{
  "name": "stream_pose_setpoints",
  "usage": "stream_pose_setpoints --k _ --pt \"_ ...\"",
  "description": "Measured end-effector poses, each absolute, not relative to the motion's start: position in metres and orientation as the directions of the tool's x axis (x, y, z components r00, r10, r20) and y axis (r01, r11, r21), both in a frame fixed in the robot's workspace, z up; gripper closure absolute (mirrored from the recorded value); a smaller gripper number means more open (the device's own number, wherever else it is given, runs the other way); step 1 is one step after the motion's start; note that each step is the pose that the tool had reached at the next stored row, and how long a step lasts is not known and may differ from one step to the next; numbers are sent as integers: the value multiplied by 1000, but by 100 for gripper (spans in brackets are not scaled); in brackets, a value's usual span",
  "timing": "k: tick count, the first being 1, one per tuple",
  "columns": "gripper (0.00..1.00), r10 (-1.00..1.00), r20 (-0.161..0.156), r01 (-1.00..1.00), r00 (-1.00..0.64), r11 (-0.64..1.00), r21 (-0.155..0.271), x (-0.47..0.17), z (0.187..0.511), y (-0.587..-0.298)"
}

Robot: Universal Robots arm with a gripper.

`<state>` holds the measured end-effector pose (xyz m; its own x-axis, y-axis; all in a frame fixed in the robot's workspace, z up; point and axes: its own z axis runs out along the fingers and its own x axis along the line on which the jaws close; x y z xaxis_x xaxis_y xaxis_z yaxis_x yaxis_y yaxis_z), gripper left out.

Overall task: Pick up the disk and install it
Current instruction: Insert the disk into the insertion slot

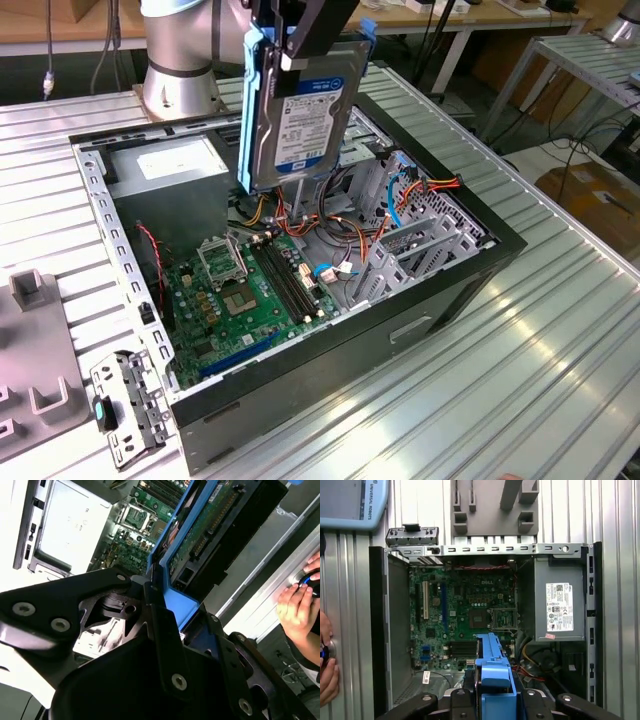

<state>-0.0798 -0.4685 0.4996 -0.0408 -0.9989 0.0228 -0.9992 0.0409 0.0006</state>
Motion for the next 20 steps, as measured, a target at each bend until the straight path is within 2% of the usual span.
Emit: stream_pose_setpoints --k 4,15,20 --pt "63 -999 23 -999 -41 41 1 -80 499 -487" --pt "63 -999 25 -999 -41 41 1 -47 498 -490" --pt "63 -999 25 -999 -41 41 1 -46 497 -504"
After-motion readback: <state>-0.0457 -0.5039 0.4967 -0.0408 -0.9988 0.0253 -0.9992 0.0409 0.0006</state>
